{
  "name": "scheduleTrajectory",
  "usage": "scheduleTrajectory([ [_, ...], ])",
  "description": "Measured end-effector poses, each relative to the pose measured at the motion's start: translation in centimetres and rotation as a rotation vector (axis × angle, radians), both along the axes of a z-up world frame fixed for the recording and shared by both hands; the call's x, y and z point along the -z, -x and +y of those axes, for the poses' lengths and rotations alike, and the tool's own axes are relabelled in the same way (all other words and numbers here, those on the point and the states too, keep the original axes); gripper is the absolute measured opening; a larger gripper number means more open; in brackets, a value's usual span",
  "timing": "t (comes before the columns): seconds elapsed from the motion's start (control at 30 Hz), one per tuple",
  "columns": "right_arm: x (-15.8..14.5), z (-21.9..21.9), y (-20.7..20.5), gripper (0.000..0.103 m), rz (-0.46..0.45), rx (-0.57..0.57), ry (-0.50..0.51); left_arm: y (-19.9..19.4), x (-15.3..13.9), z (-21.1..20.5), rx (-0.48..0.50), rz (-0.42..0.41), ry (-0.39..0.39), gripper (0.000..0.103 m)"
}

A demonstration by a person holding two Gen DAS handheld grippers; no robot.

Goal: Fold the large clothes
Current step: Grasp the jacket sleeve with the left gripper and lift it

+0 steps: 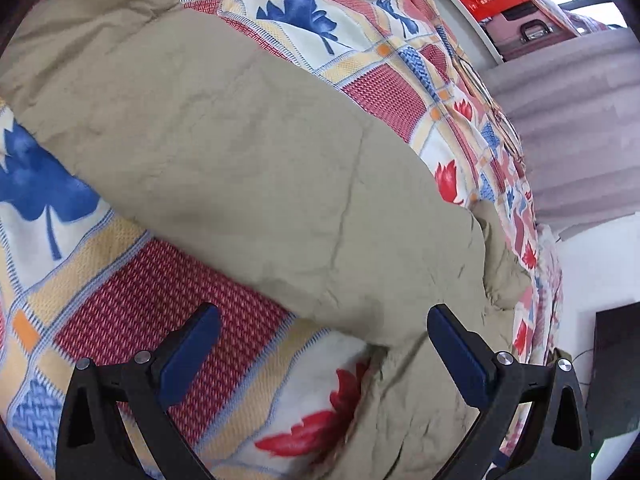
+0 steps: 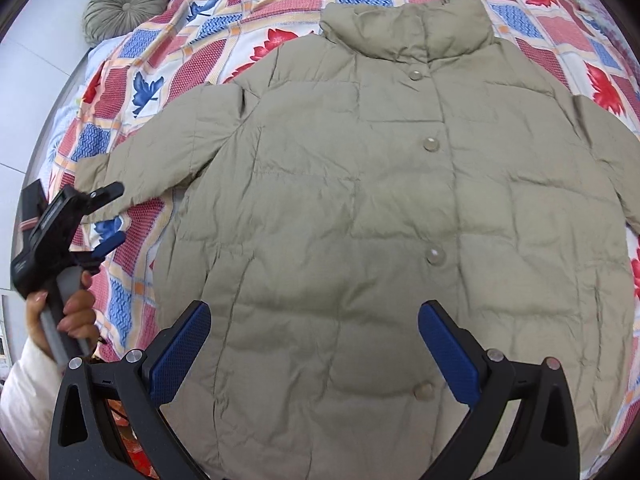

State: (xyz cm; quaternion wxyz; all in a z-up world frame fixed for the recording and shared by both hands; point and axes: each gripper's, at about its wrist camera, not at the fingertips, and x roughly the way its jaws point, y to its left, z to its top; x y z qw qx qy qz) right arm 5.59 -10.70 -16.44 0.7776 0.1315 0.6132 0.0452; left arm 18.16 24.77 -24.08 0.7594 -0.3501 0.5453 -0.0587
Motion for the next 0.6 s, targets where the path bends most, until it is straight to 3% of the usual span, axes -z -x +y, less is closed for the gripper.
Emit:
scheduleTrajectory([
  [0.17, 1.9, 0.8, -2.3, 0.103, -0.028, -0.008, -0.027, -2.7, 1.4, 2.9, -0.091, -0.010, 0.025, 0.103],
  [0.33, 2.3, 2.2, -4.9, 0.103, -0.070, -0.008, -0.063, -5.4, 0.9, 6.0, -0.167, -0.040, -0.066, 0.102],
  [0.37, 2.2, 2.5, -5.4, 0.103, -0.080, -0.009, -0.073, -6.0, 1.1, 6.4, -0.175, -0.025, -0.079, 0.089],
  [0.4, 2.1, 2.9, -6.3, 0.103, -0.094, -0.010, -0.088, -6.5, 1.5, 6.6, -0.178, 0.000, -0.093, 0.063],
  [0.43, 2.0, 3.2, -6.9, 0.103, -0.100, -0.009, -0.098, -7.2, 2.0, 6.9, -0.171, 0.027, -0.101, 0.046],
  [0.47, 2.0, 3.6, -7.9, 0.103, -0.109, -0.007, -0.114, -7.4, 2.2, 7.4, -0.166, 0.032, -0.085, 0.019],
  [0.57, 2.1, 4.7, -10.0, 0.099, -0.126, 0.005, -0.149, -7.3, 0.9, 7.8, -0.173, 0.004, -0.091, 0.009],
  [0.6, 2.2, 5.0, -10.6, 0.082, -0.133, 0.013, -0.159, -6.7, 0.0, 7.7, -0.161, -0.019, -0.117, 0.009],
])
